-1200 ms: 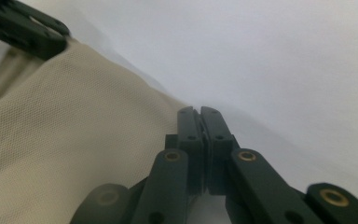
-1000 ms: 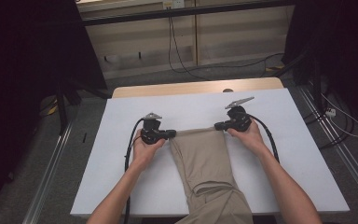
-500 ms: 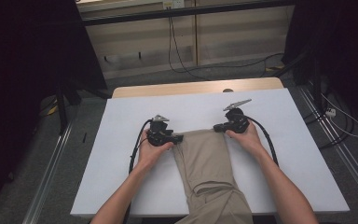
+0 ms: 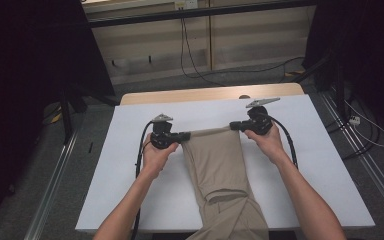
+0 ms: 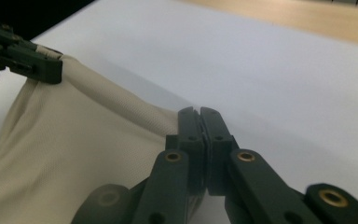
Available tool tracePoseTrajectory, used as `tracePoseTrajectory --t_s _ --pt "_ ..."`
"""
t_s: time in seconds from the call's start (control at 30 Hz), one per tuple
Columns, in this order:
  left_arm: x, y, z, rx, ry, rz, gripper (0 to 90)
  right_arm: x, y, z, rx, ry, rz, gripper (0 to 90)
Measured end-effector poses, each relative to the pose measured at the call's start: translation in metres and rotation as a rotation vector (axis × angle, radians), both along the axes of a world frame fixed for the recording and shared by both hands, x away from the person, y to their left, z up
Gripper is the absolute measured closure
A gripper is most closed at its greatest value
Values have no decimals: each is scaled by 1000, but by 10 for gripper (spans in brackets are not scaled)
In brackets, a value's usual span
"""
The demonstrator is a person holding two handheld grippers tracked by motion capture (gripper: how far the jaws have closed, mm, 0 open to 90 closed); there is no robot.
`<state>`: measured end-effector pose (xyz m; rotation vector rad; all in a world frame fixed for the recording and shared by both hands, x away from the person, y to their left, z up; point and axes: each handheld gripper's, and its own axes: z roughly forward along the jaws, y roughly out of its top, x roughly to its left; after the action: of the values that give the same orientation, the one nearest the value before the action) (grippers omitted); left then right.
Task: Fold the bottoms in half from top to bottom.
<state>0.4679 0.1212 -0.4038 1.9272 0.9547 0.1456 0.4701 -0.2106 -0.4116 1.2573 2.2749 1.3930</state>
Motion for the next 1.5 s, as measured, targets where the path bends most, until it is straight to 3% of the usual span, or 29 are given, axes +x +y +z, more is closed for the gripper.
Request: tracePoseTrajectory --t_s 0.1,0.2,0.37,0.6,0.73,0.87,1.03,1.1,1.17,1.2,1.27,1.33,1.37,1.43,1.5 --pt "8 3 19 2 -45 11 864 4 3 17 31 -34 -17 887" --pt "18 5 39 -27 -88 35 864 10 4 36 57 -70 -46 887" --pt "40 -2 67 -5 -153 63 864 29 4 68 56 -112 -99 887" --pt "70 -14 96 -15 -188 97 863 50 -2 108 61 -158 -160 887" --pt "83 -25 115 -15 -216 96 862 56 -6 131 23 -188 -175 887" --pt "94 -36 131 -29 -234 102 862 63 -13 155 24 -214 -195 887" --pt "111 -50 147 -39 -254 108 859 75 -23 182 -10 -237 -229 887" --pt "117 -56 146 -23 -251 115 857 83 -25 182 -22 -234 -247 887" --pt "123 -60 138 0 -229 129 840 92 -25 172 -28 -225 -262 879" --pt "125 -62 131 7 -211 143 801 97 -24 164 -32 -209 -271 836" --pt "129 -59 115 43 -179 173 625 102 -22 147 -47 -181 -320 609" --pt "128 -54 99 59 -146 194 475 101 -22 131 -29 -160 -312 515" --pt "126 -50 92 49 -133 194 414 99 -23 124 -44 -141 -311 484" --pt "119 -42 81 63 -119 188 395 93 -28 110 -50 -109 -298 483" --pt "107 -37 73 70 -130 179 340 81 -33 99 -41 -94 -288 482"
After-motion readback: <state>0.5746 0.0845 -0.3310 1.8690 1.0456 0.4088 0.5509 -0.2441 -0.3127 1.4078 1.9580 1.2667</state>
